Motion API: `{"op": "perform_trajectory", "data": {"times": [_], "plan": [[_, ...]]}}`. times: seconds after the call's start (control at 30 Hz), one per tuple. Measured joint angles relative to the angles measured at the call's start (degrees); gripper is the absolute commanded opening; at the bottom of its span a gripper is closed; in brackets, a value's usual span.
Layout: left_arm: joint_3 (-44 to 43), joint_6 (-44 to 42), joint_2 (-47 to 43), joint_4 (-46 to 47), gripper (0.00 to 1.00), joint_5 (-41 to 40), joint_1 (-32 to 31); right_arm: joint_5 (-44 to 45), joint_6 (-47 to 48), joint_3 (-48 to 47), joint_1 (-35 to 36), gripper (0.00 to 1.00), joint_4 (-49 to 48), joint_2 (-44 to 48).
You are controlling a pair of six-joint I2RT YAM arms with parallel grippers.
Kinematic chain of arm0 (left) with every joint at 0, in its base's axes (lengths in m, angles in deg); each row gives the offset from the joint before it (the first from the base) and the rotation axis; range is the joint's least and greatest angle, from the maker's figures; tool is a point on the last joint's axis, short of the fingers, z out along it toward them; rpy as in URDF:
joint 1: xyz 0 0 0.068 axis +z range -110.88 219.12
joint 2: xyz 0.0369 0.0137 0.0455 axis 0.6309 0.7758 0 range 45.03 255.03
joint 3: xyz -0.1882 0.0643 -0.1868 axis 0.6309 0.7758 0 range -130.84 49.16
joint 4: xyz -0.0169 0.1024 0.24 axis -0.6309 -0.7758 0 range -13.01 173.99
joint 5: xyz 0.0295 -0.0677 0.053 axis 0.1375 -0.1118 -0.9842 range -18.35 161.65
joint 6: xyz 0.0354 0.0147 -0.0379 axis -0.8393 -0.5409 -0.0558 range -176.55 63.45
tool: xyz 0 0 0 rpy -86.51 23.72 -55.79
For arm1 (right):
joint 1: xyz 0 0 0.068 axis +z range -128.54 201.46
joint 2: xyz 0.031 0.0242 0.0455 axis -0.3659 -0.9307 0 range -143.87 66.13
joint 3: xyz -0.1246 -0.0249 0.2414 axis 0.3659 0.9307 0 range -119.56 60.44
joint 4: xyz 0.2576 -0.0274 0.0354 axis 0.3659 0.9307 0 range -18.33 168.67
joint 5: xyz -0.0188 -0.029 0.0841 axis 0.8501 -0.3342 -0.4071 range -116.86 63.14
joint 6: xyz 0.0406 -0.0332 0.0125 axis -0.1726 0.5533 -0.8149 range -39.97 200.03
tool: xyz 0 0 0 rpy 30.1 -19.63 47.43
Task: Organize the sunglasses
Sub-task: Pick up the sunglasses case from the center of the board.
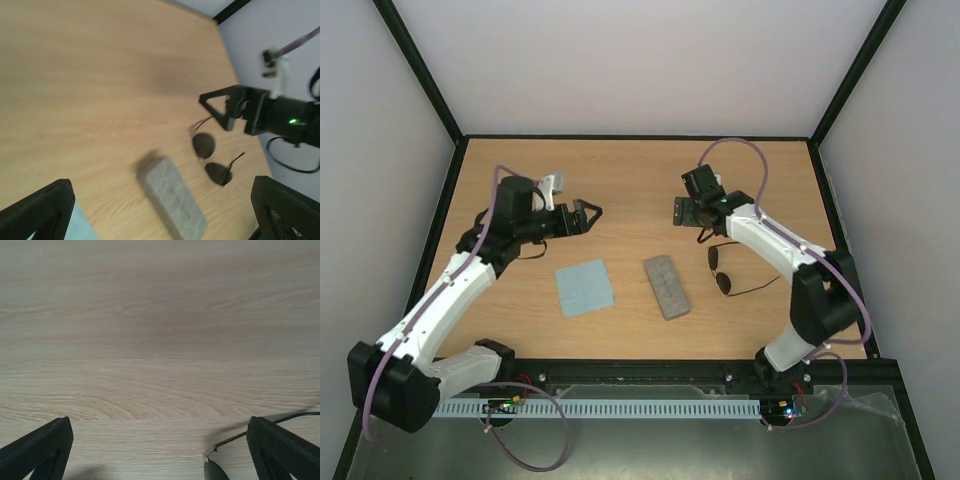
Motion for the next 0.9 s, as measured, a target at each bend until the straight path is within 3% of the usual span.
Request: {"op": "perform_trajectory", "data": {"times": [0.17, 0.33, 0.53, 0.9], "plan": [[8.0, 3.2, 1.8, 0.0, 0.99, -0.1, 0.2, -3.0, 0.7, 0.1, 0.5, 0.88, 0.0, -7.3], [12.9, 6.3, -1.1, 3.8, 0.99, 4.0, 0.2, -3.3, 0.8, 2.3, 7.0, 1.0, -0.1, -9.0], [17.8, 7.8, -5.6, 5.7, 0.99, 5.7, -1.5, -2.9, -0.2, 9.2, 18.0, 0.99, -1.4, -6.5], [31.3, 13.0, -12.5, 9.5, 0.99, 2.9, -11.3, -3.1, -1.4, 17.4, 19.2, 0.99, -1.4, 2.7]]}}
